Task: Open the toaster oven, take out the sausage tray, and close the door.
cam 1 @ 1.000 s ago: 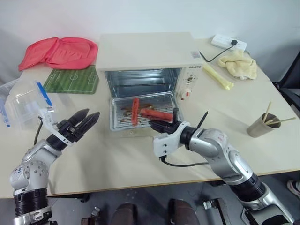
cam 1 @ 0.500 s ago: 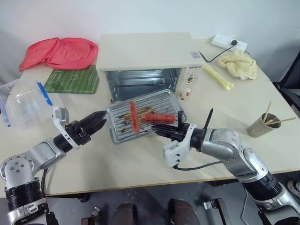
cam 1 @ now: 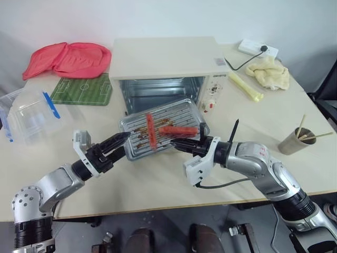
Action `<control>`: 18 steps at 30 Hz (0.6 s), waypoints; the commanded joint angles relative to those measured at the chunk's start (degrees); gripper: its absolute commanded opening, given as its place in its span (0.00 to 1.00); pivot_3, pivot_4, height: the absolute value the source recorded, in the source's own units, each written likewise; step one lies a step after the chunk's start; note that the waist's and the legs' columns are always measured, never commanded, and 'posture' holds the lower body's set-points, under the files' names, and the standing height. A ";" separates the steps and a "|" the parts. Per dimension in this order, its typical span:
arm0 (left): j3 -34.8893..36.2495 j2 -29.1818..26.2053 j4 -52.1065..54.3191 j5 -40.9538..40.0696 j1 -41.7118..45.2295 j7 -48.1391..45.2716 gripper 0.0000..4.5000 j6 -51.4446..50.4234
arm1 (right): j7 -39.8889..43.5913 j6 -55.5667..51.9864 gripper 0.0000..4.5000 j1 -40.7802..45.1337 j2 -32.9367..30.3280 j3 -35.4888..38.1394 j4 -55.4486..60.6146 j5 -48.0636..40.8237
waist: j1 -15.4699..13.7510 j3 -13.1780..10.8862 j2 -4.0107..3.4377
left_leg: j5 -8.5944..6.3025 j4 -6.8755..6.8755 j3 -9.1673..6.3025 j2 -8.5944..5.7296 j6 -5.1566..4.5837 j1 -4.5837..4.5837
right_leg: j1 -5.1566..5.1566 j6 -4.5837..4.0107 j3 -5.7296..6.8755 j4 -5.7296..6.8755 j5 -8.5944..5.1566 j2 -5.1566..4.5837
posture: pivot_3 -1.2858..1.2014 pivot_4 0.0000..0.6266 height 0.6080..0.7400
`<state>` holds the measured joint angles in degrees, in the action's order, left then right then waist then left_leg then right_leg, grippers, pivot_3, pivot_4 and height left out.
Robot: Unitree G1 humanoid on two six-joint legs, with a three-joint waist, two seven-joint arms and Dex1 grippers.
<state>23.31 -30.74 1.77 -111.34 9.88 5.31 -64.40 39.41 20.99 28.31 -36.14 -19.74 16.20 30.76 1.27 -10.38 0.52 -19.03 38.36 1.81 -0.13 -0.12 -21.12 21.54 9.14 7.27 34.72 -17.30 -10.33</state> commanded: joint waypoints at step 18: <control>-1.74 1.59 3.09 -1.66 -0.28 2.49 0.01 0.69 | 5.71 0.94 0.00 -2.06 -0.44 1.54 2.95 -14.31 | -1.07 0.00 0.00 | 0.00 0.03 0.09 0.00 0.00 0.01 | -0.04 0.00 -0.06 -0.11 0.00 0.01 | 0.52 0.24 1.00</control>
<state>20.95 -29.51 2.44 -111.44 10.11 7.86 -63.36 45.20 21.27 26.33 -36.44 -19.71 16.09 19.08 0.20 -10.38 0.52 -19.03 38.40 1.90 -0.13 -0.13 -21.12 21.51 9.14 7.21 34.61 -17.30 -10.32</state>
